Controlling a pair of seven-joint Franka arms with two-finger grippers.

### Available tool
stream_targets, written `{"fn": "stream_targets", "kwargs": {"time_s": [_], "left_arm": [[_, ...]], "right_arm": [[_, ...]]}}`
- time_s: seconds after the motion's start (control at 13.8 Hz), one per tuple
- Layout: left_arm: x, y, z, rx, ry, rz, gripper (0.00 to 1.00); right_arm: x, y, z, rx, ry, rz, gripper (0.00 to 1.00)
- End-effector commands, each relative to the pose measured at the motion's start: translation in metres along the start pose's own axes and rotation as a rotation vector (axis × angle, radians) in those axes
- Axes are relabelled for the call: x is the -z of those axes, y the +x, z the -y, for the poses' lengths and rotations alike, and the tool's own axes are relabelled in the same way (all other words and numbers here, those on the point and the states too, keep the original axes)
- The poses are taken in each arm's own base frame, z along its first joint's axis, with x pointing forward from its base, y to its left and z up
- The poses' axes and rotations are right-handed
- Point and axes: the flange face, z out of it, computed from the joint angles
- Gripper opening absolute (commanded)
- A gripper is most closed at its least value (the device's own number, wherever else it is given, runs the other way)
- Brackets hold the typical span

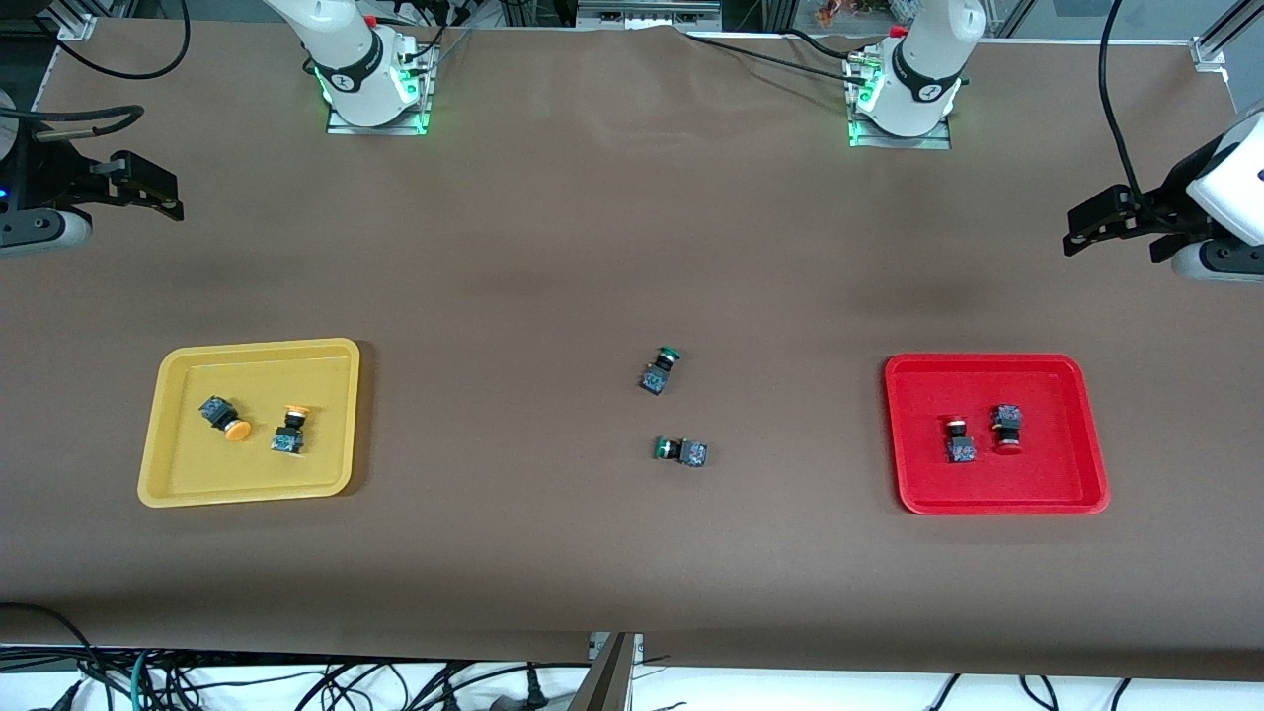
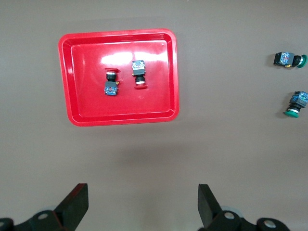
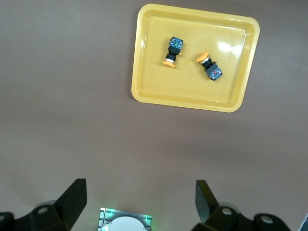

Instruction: Place red and yellow buttons in trays

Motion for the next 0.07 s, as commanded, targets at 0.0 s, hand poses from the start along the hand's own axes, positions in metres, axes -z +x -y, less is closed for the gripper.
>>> {"fn": "stream_targets", "kwargs": {"time_s": [0.0], "left_arm": [[0.0016, -0.0038, -0.0014, -0.015, -0.028, 0.003, 1.0]], "right_arm": [[0.0041, -0.0001, 0.0005, -0.007, -0.017, -0.005, 1.0]]}}
